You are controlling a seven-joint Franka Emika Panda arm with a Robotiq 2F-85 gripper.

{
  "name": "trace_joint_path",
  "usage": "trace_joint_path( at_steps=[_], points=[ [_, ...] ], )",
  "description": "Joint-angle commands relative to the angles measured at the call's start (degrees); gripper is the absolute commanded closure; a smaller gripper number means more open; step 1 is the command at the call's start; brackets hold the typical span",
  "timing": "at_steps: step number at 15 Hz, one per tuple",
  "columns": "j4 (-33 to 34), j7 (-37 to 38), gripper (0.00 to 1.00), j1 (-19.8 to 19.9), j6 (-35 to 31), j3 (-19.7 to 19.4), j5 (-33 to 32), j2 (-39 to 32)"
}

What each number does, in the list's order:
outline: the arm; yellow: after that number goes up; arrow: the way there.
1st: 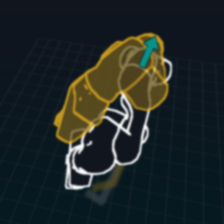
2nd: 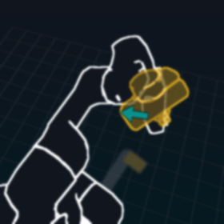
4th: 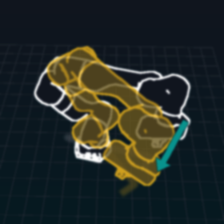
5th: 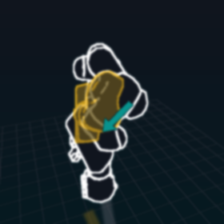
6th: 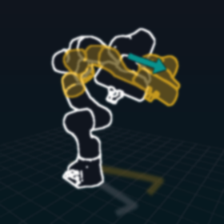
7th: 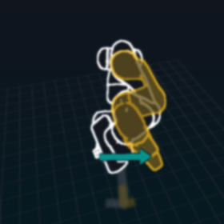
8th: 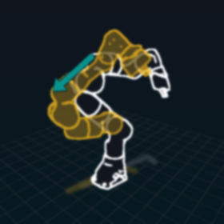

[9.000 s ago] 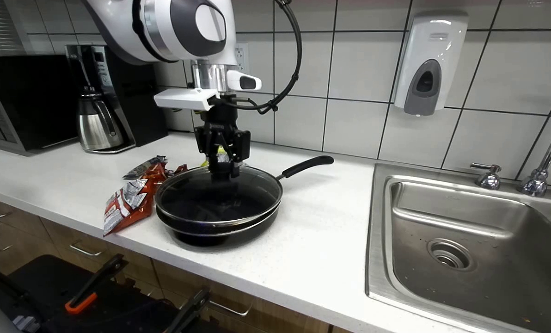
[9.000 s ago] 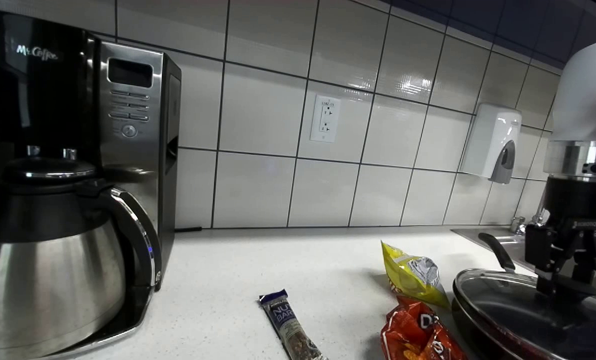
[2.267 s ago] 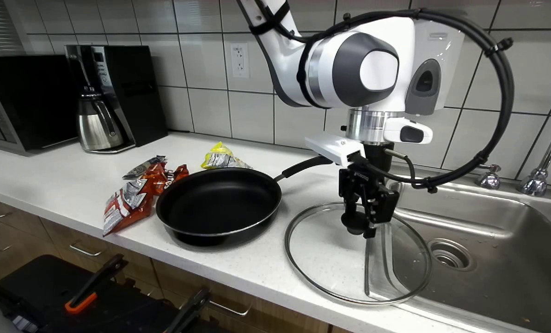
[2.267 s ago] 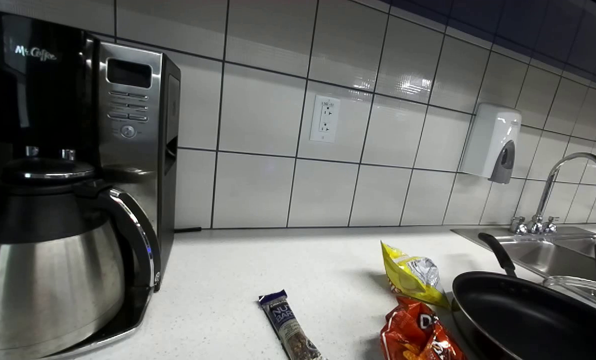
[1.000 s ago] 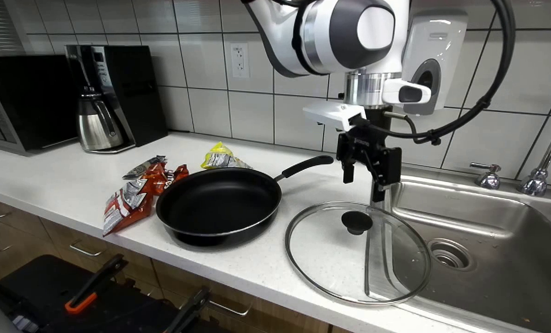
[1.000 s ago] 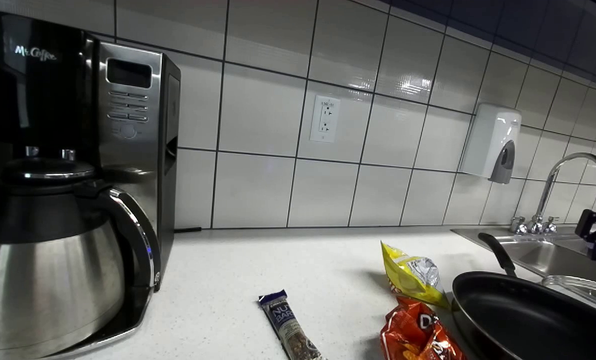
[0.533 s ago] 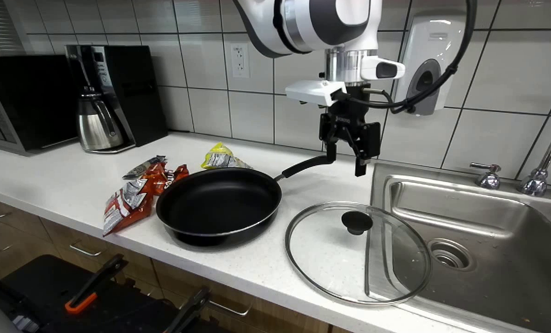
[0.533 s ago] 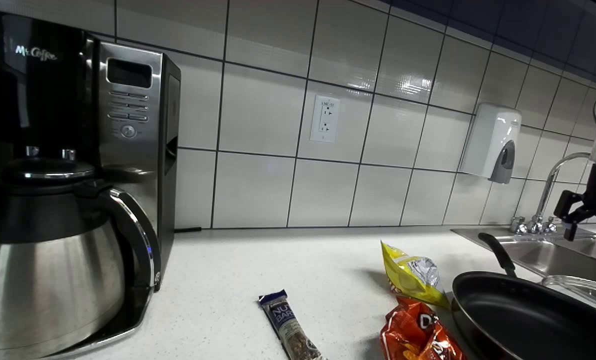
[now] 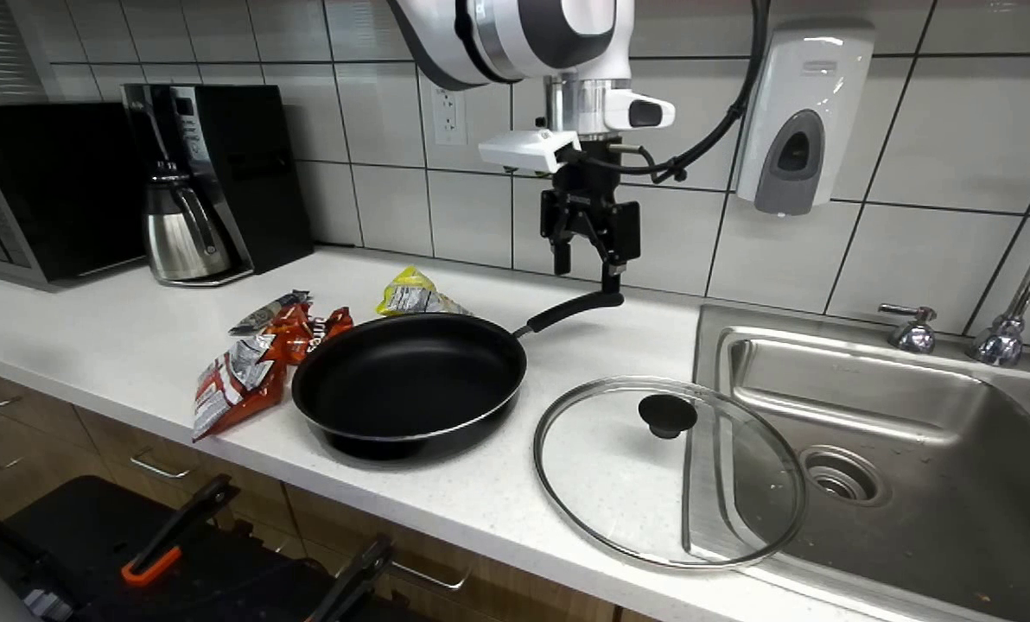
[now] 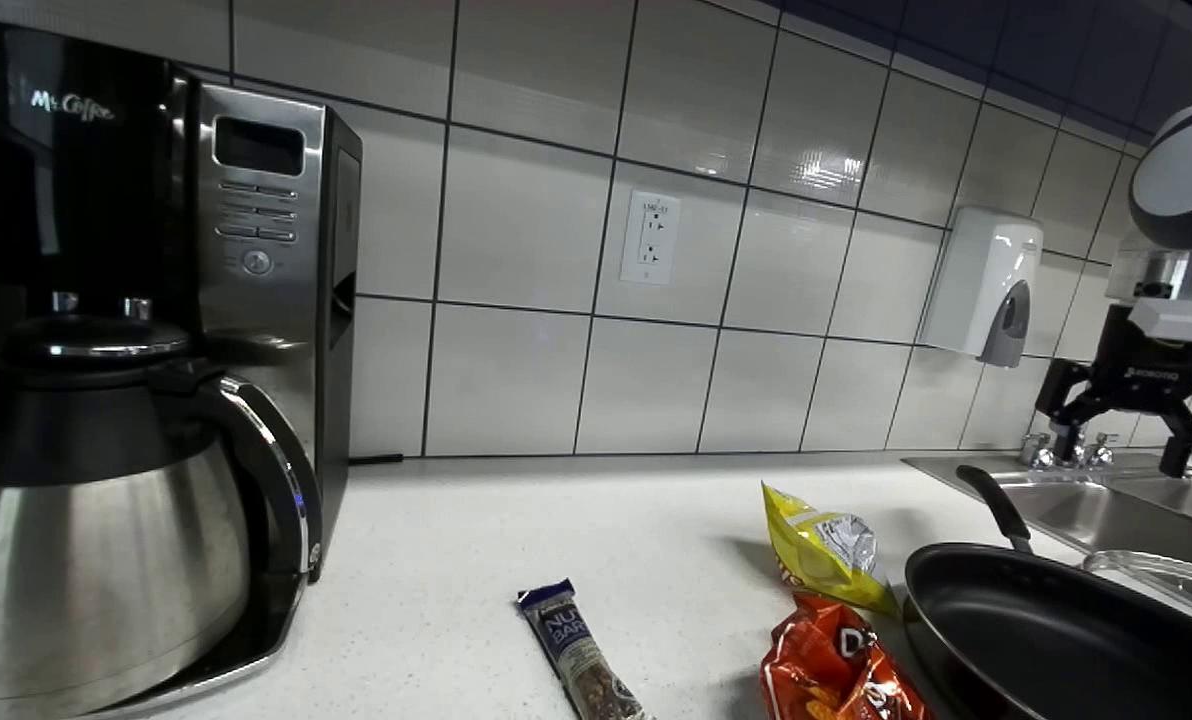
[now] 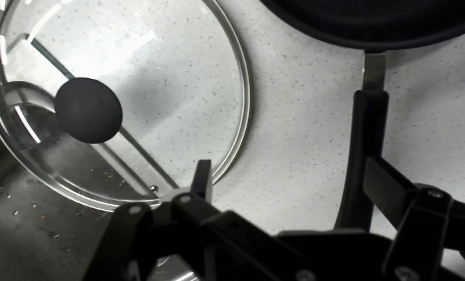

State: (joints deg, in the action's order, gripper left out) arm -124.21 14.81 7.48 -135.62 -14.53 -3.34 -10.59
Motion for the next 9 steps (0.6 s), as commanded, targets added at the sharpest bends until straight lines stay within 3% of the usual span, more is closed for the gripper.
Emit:
trace_joint_path(
  at_steps=[1, 9],
  points=[
    [-0.79, 2.6, 0.0, -1.29, 2.36, 2.35, -0.52, 2.08],
    [-0.11, 4.6, 0.0, -4.57, 3.07, 6.41, 0.72, 1.23]
  ],
)
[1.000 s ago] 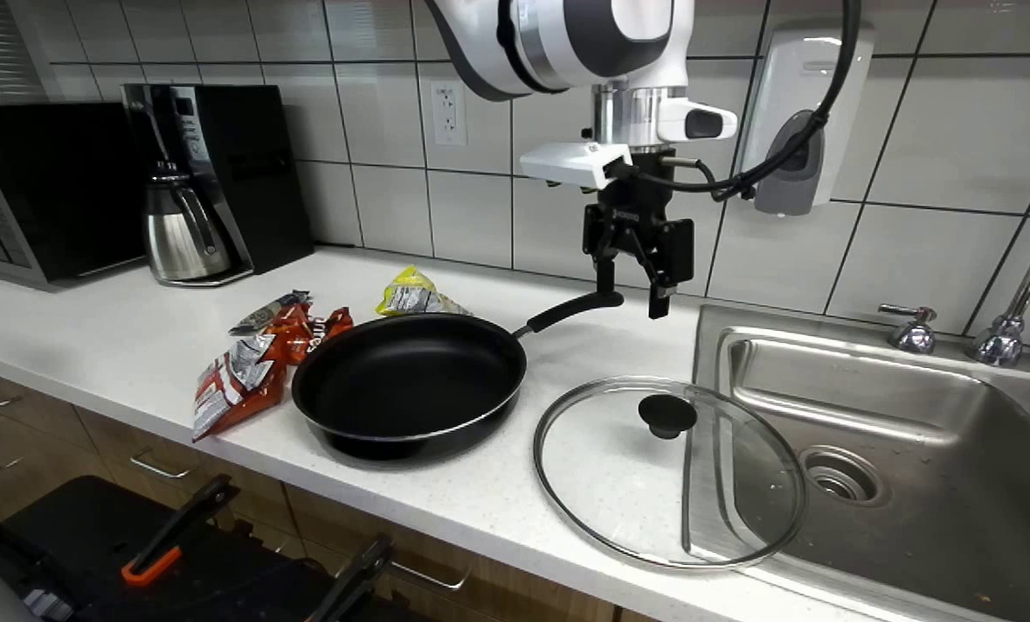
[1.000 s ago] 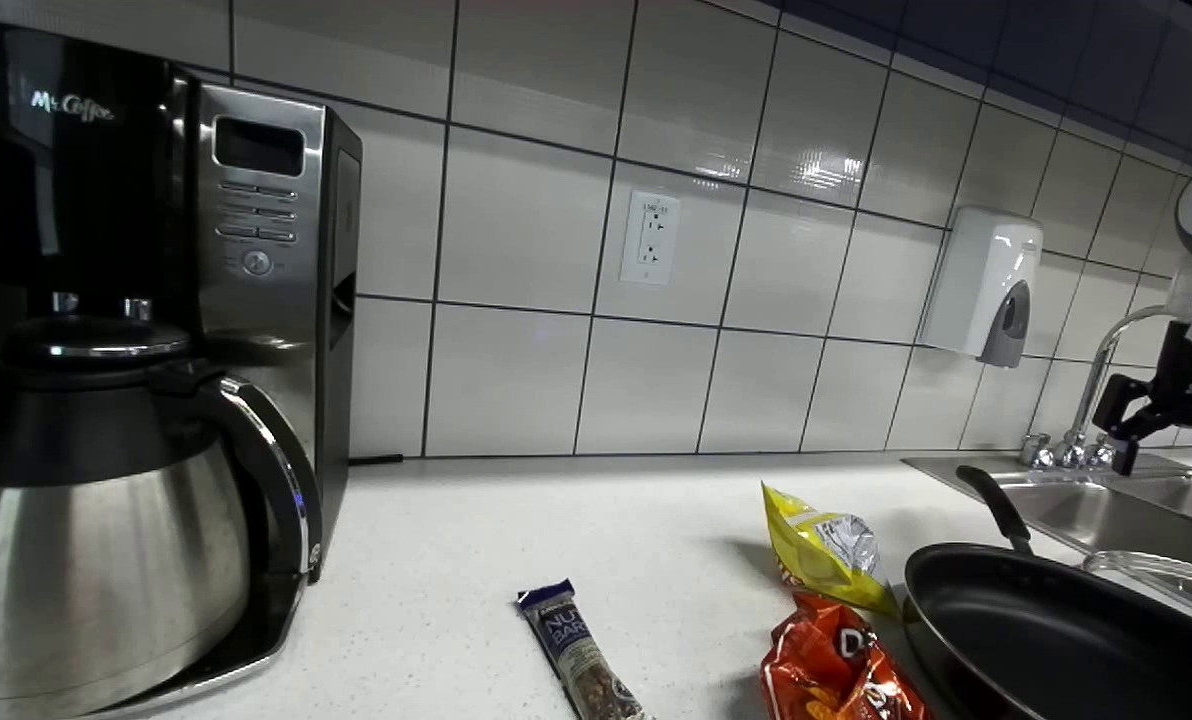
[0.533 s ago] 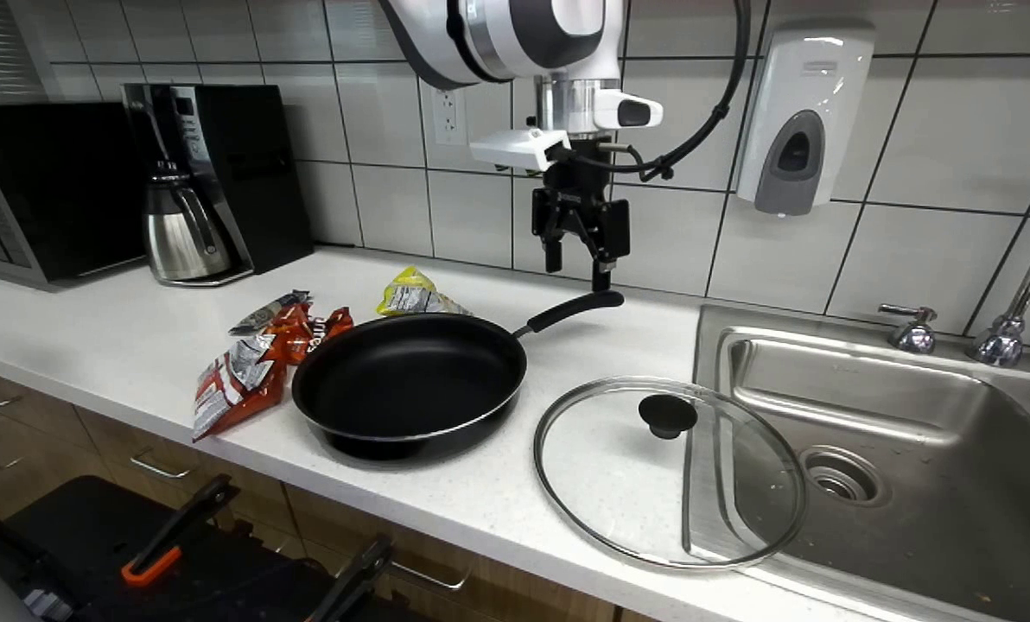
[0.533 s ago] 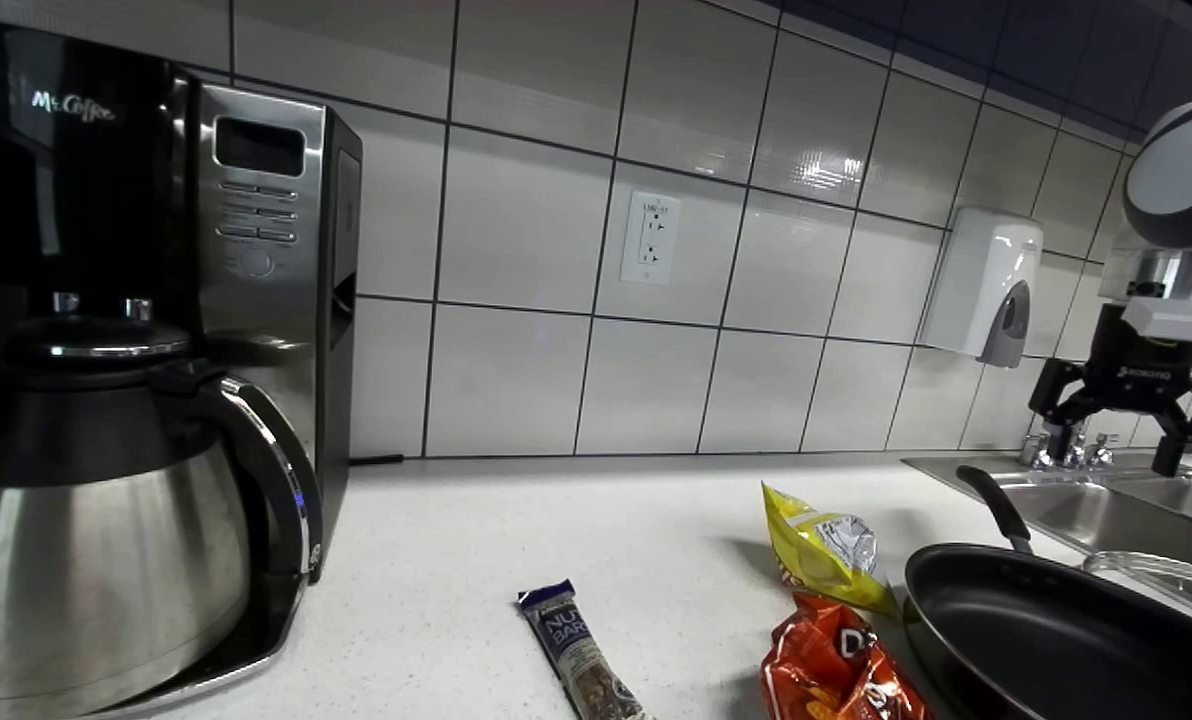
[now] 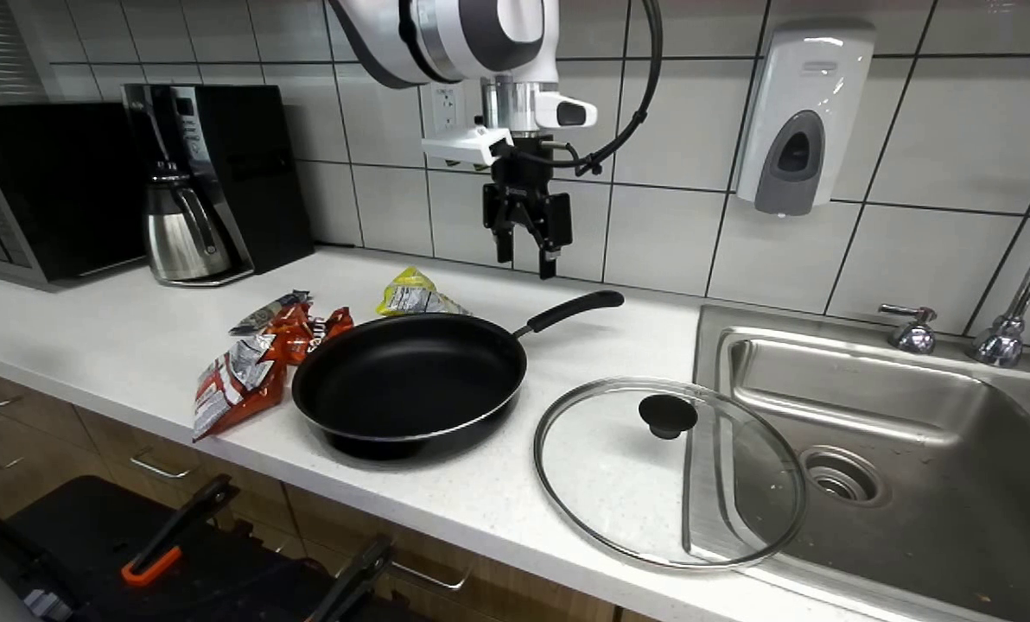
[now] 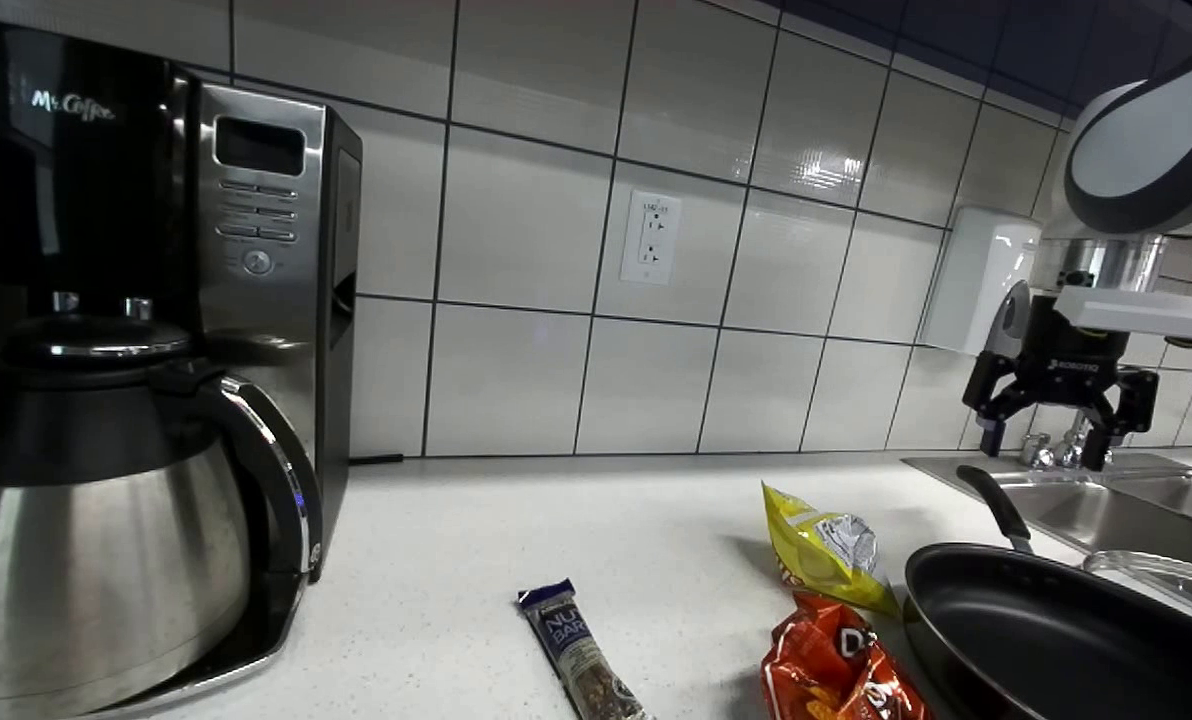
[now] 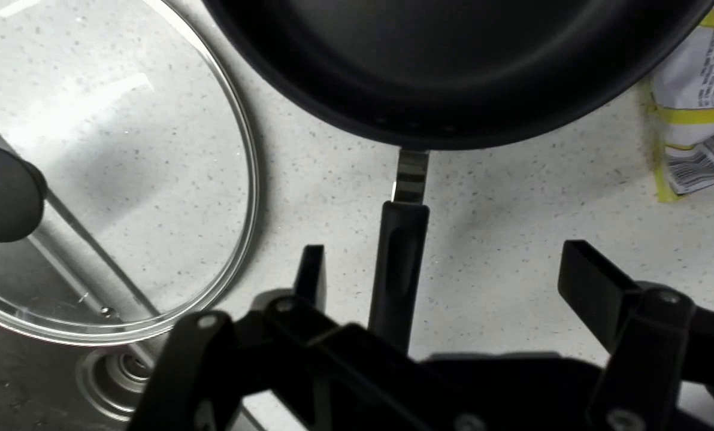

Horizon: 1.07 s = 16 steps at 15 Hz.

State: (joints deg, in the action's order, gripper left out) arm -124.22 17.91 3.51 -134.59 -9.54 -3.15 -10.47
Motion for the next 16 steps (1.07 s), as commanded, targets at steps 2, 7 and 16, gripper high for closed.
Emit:
trace_joint_path(
  at_steps=[2, 7, 16],
  points=[
    [-0.15, 0.88, 0.0, -1.11, 2.33, 2.16, 0.78, 1.11],
    [0.11, 0.21, 0.0, -0.97, 0.66, 2.22, 0.12, -0.23],
    [0.11, 0.21, 0.0, -0.89, 0.66, 2.12, 0.12, -0.28]
  ],
)
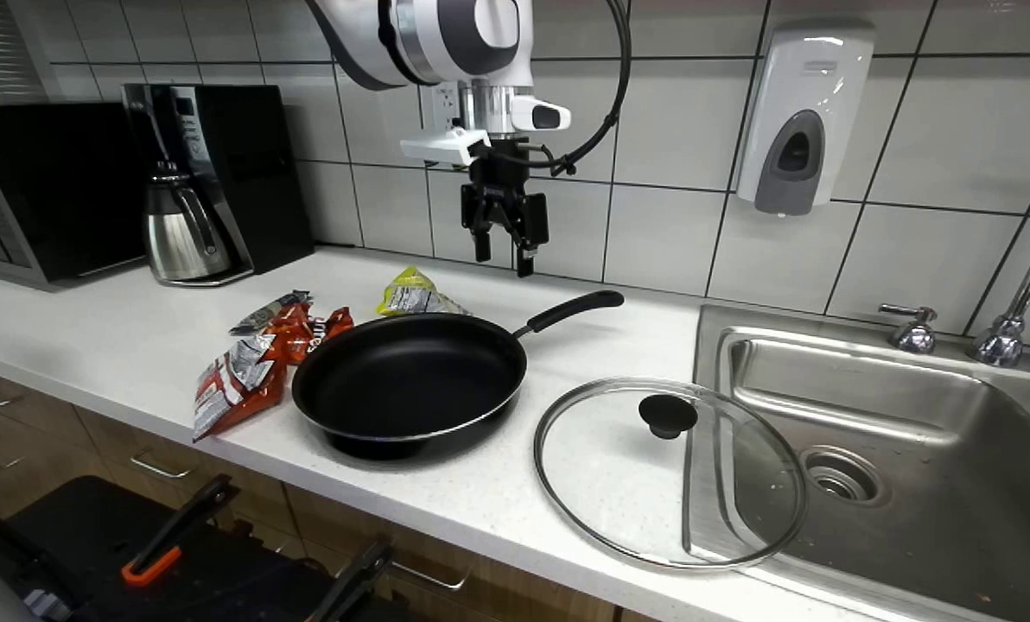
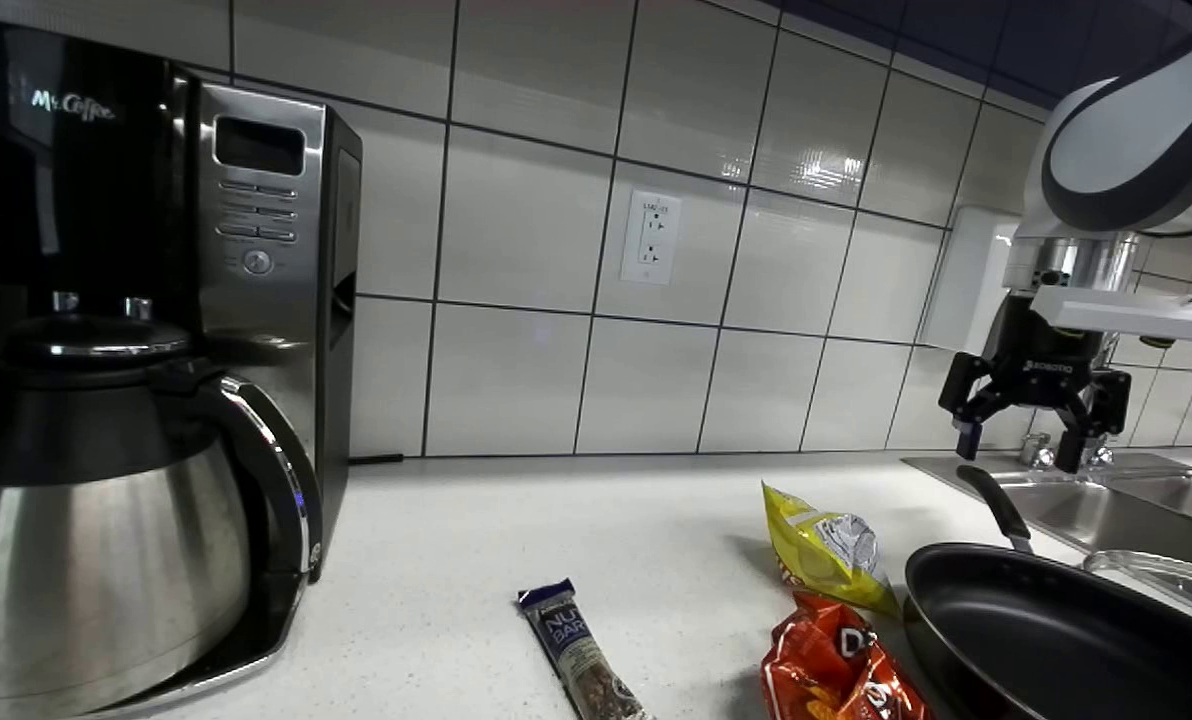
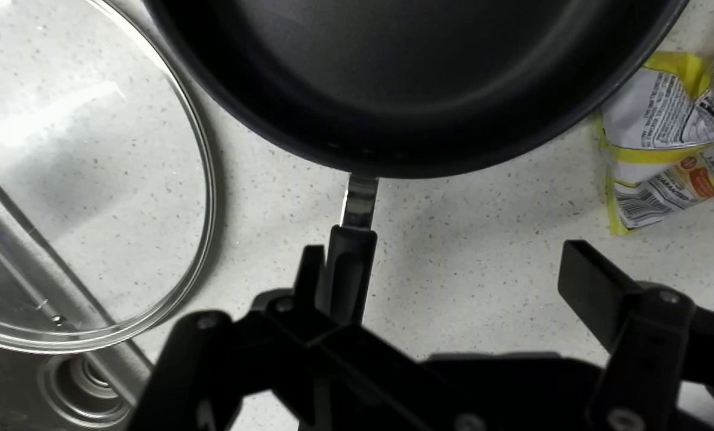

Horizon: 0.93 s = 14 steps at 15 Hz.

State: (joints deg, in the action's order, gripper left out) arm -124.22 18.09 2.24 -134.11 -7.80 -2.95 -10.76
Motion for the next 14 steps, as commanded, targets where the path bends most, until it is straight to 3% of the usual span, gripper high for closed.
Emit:
trace_joint_path(
  at_steps=[1, 8, 14],
  points=[
    [0.63, 0.16, 0.0, 0.32, 0.18, 0.37, -0.32, -0.42],
    [3.97, 4.32, 0.0, -1.64, -0.36, 1.37, 0.16, -3.46],
    [5.8, 12.86, 0.0, -4.81, -2.63, 1.82, 0.81, -5.55]
  ],
)
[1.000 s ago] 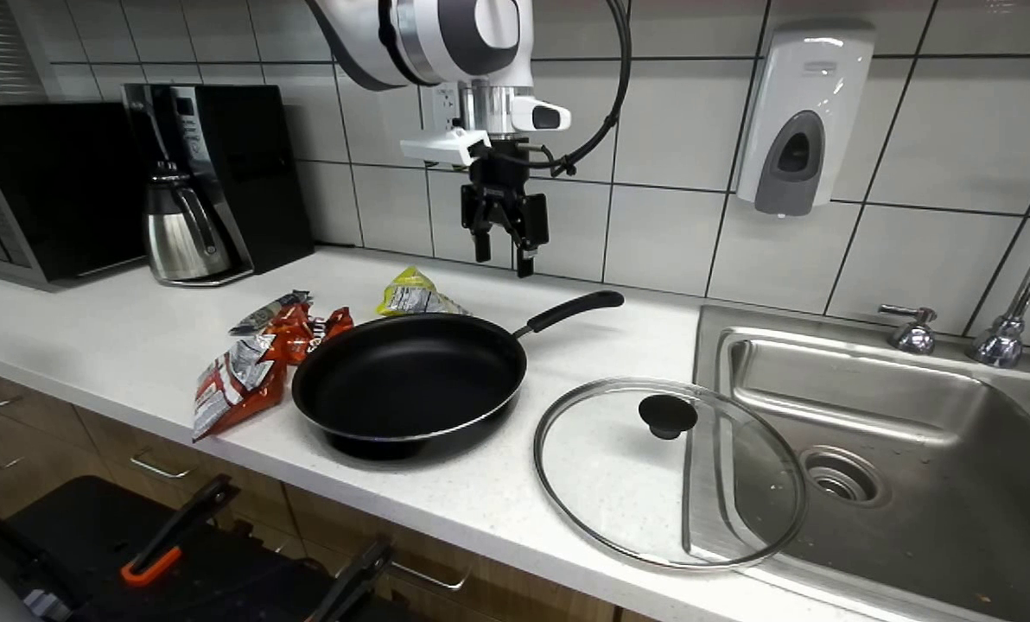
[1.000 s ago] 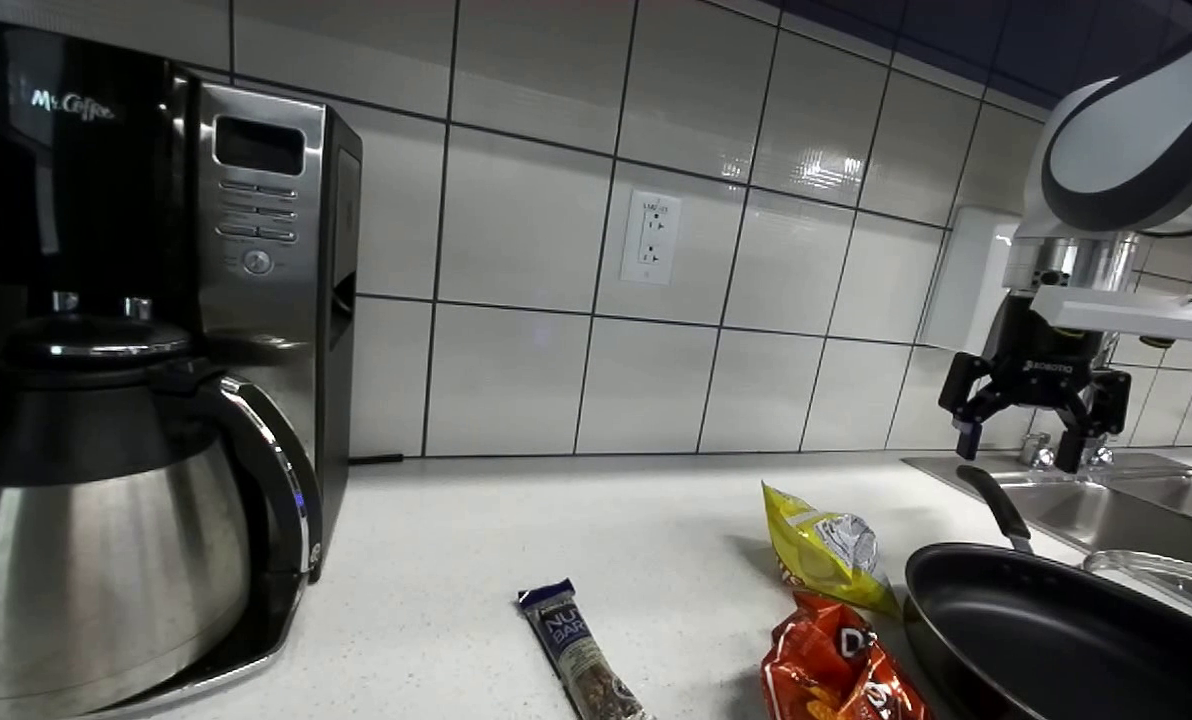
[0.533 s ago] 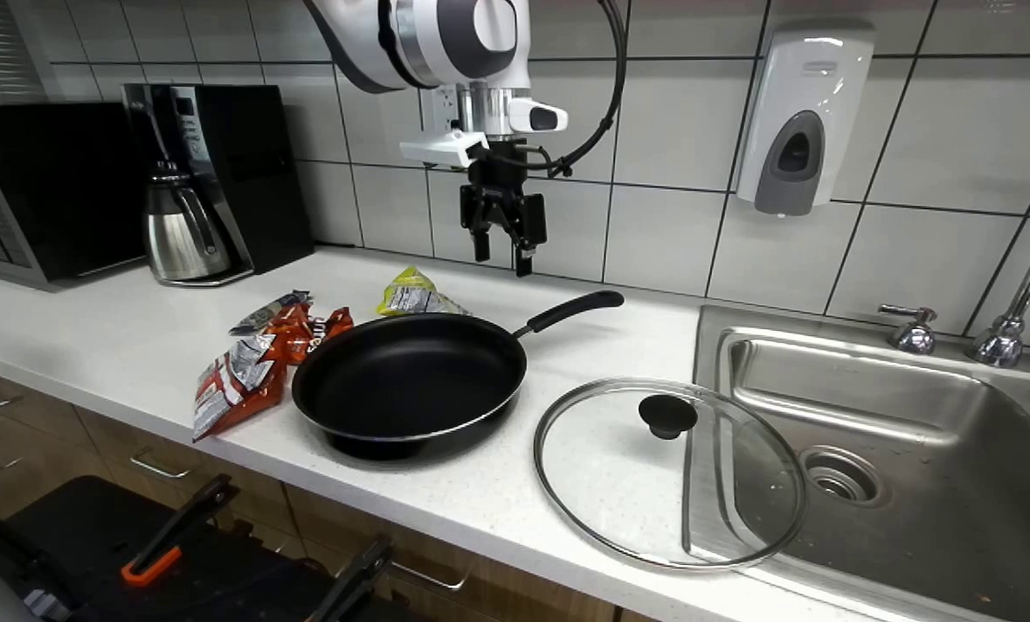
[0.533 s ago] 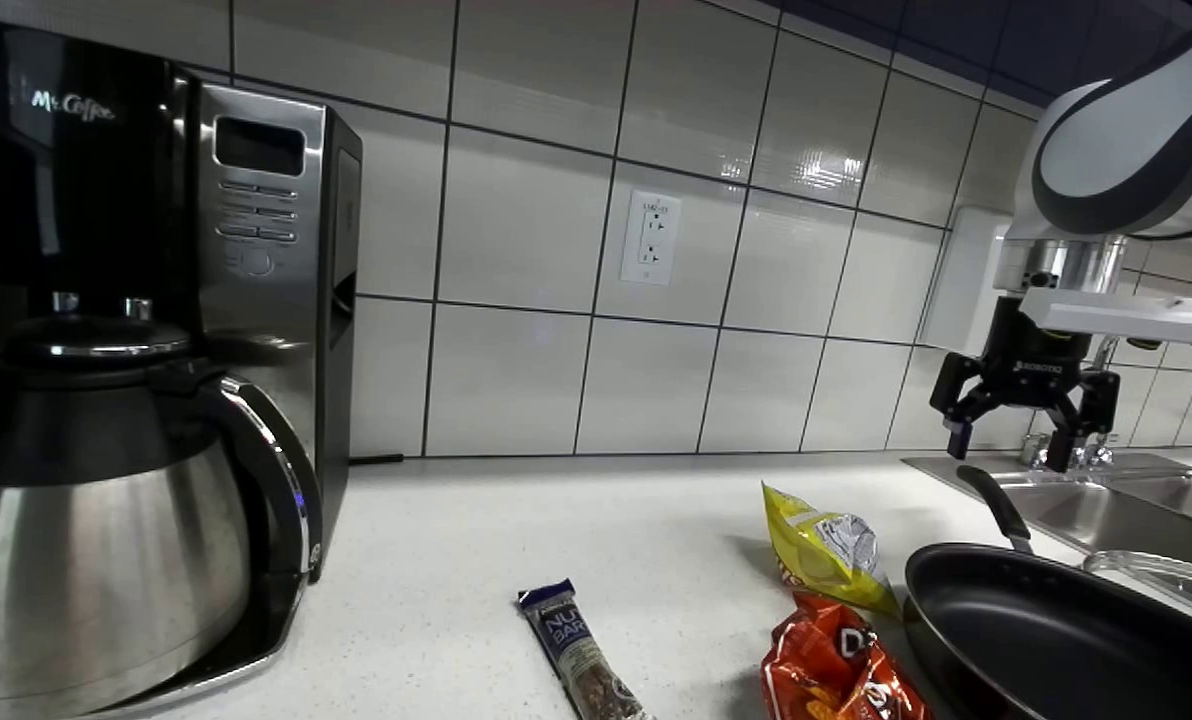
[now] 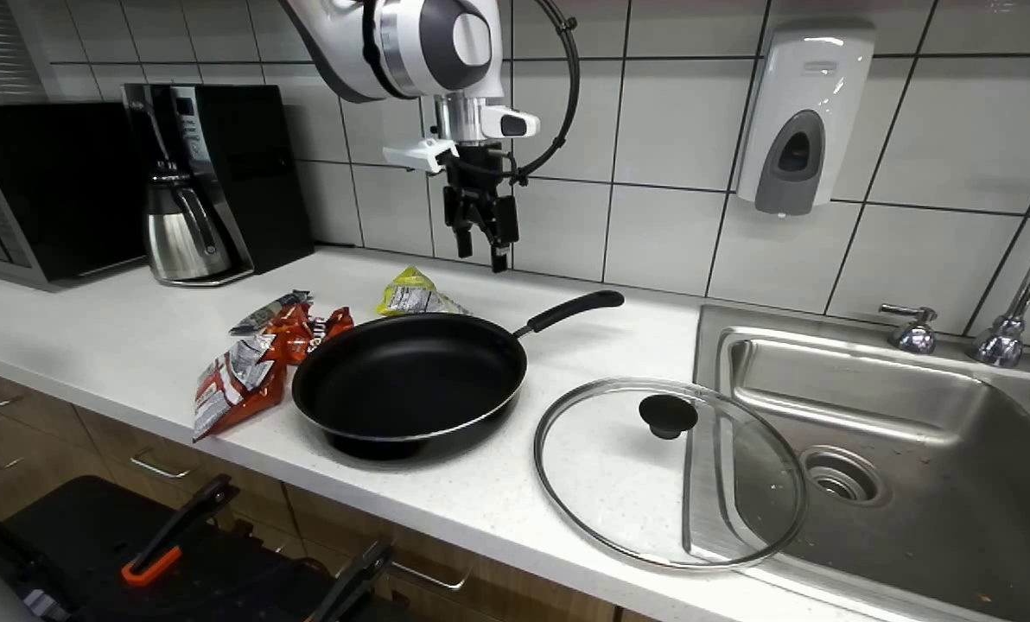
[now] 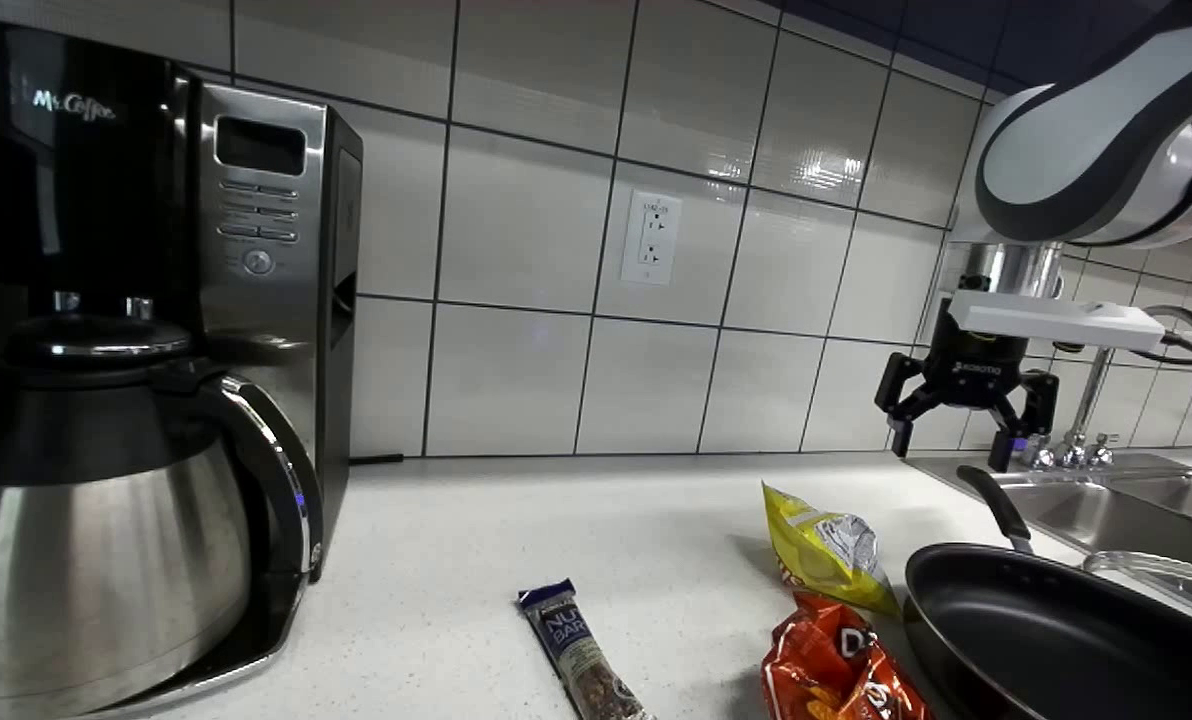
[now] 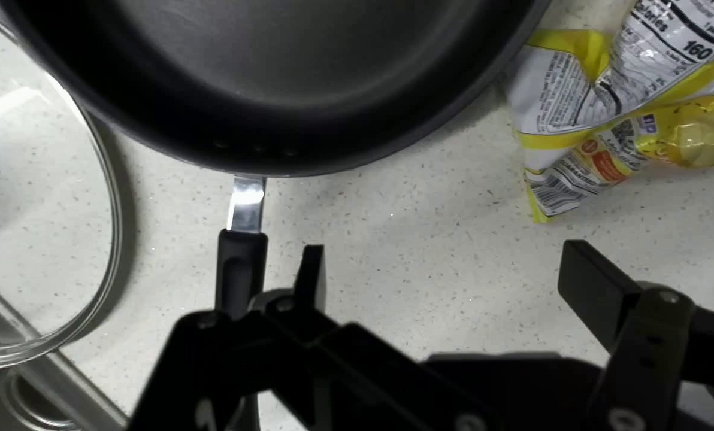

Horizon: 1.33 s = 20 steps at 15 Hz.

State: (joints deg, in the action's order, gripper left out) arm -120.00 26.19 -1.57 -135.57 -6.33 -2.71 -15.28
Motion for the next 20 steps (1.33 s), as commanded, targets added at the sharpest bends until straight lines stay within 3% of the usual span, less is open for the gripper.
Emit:
trace_joint_path(
  at_steps=[1, 7, 13, 20],
  points=[
    [1.51, 6.12, 0.0, -1.46, -1.87, 0.38, 0.94, -1.13],
    [0.09, 11.41, 0.0, -2.85, -5.28, 1.38, 4.88, -1.75],
    [0.52, 10.3, 0.0, -2.44, -6.22, 3.15, 11.99, -3.97],
    [1.26, 9.45, 0.0, -2.35, -8.39, 4.03, 16.03, -6.54]
  ],
)
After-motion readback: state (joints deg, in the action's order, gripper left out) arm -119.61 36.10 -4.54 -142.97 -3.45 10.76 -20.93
